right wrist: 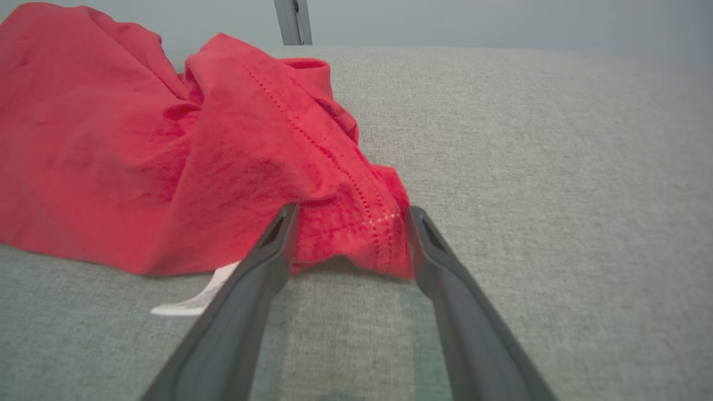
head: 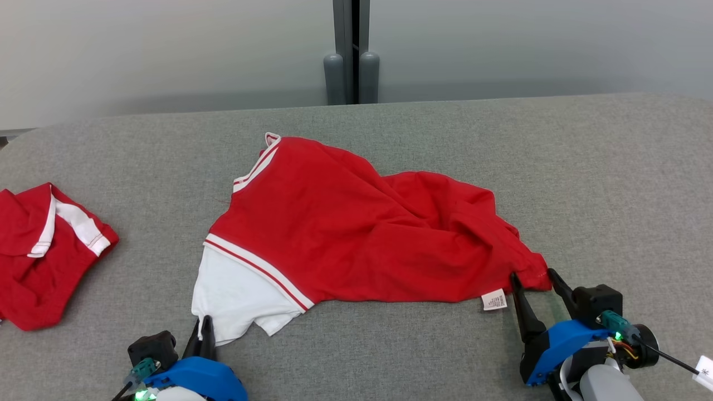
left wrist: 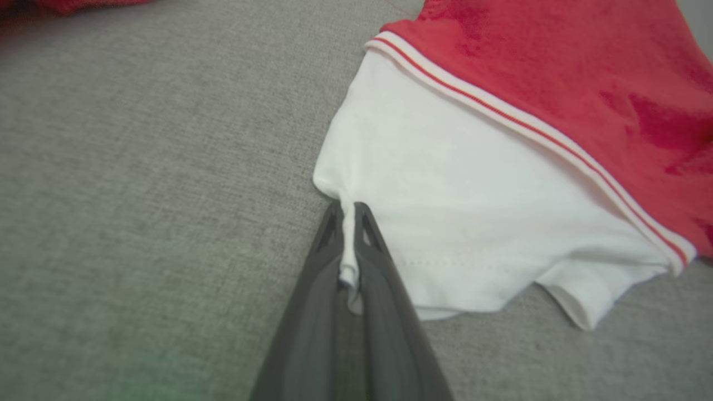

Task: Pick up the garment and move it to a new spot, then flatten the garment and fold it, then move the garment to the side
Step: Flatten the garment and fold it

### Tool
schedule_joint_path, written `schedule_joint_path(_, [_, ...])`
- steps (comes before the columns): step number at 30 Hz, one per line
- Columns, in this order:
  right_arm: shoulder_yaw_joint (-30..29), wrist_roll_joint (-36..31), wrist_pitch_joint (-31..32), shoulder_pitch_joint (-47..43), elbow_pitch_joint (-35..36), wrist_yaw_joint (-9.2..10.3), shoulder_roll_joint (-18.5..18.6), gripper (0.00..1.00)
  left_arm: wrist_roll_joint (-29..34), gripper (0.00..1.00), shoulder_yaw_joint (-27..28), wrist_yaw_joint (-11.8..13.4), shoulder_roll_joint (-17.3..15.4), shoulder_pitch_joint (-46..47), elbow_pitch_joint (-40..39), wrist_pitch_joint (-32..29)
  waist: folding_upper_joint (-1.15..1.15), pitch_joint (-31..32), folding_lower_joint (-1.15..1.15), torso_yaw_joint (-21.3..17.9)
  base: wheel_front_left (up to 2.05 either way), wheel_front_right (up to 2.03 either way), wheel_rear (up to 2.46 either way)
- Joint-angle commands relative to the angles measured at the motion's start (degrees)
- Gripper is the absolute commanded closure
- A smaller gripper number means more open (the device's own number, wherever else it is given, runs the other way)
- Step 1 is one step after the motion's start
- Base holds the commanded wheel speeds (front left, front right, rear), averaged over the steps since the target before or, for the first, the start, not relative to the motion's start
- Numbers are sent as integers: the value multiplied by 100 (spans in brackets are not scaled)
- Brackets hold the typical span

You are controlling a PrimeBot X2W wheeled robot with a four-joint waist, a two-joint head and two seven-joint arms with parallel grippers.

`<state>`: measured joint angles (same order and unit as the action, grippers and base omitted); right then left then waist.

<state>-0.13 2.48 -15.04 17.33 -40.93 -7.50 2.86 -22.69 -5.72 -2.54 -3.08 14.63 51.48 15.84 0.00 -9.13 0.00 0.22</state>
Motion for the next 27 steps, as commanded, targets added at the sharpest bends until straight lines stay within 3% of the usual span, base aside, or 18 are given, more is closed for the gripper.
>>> schedule_joint_path(1, [-3,40,-20,79,-21,2,8,0,29,100,-2,18,35,-141,136,-124,0,-8,0,0,0,0,0])
schedule_joint_path(17, [241,472,-20,46,-97,2,124,0,156,100,-17,33,34,-265,108,-121,0,49,0,44,0,0,0])
schedule_joint_path(19, [247,481,-20,-10,-73,2,134,4,154,100,-16,29,32,-276,91,-116,0,68,0,52,0,0,0])
schedule_joint_path(27, [1,546,-21,-153,60,2,134,1,140,100,-45,29,31,-316,61,-115,0,124,0,48,0,0,0])
